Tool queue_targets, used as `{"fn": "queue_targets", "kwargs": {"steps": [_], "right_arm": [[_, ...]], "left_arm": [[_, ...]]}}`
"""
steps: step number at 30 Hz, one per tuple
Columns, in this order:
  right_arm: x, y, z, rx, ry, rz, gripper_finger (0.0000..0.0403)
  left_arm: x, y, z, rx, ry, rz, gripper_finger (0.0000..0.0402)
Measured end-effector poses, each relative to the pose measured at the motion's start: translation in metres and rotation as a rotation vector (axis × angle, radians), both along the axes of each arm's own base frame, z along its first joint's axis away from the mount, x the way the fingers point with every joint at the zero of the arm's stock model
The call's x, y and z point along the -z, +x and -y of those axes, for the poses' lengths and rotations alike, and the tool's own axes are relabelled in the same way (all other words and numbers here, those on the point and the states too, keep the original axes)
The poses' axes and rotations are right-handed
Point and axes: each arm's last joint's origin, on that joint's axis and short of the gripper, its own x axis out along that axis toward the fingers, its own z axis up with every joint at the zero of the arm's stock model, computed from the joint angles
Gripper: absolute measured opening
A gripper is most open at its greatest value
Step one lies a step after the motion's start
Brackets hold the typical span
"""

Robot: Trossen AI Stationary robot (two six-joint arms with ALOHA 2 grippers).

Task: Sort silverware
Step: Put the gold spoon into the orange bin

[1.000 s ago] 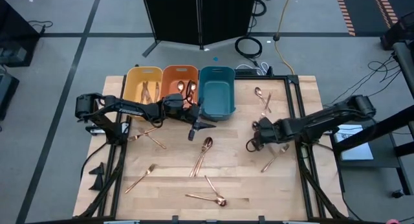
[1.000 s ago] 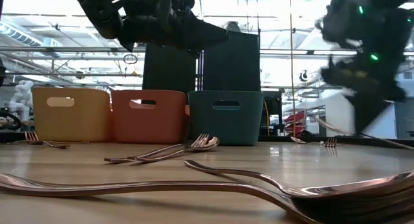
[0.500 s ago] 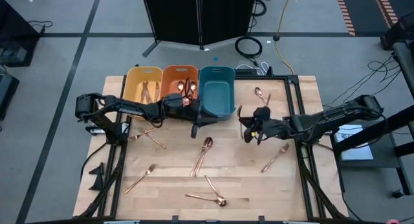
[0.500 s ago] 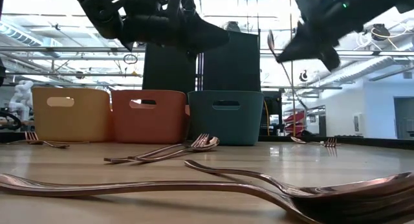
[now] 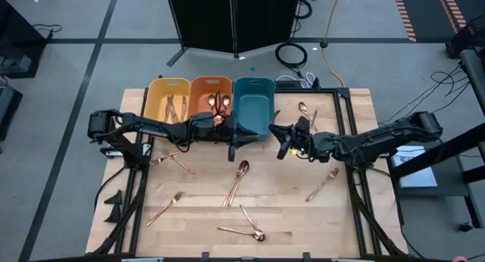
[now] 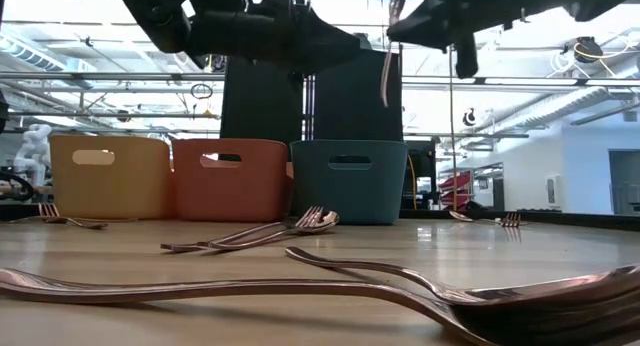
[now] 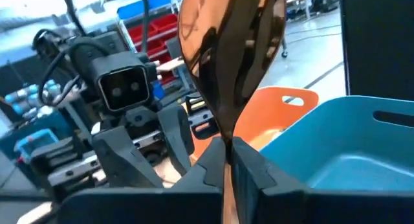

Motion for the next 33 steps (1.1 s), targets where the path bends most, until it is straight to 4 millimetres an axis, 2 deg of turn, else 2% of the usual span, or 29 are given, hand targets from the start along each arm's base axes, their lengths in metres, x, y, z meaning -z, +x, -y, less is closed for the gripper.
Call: {"fn": "queue_targets", "kwargs": {"steps": [10, 23, 28, 33], "right_arm": [[0.011, 0.021, 0.005, 0.013, -0.01, 0.087, 0.0], [-0.002, 0.068, 0.0, 0.001, -0.116, 0.003, 0.0], [0.001, 0.074, 0.001, 0.056, -0.127, -0.089, 0.0], [0.002, 0.073, 0.001, 0.08, -0.13, -0.106, 0.0]], "left_arm": [[-0.001, 0.0, -0.001, -0.043, 0.004, 0.006, 0.0093], [0.002, 0.0, -0.004, -0.138, 0.034, -0.024, 0.0093], [0.002, 0.0, -0.005, -0.174, 0.063, -0.025, 0.0093], [0.002, 0.0, -0.005, -0.176, 0.065, -0.029, 0.0093]]}}
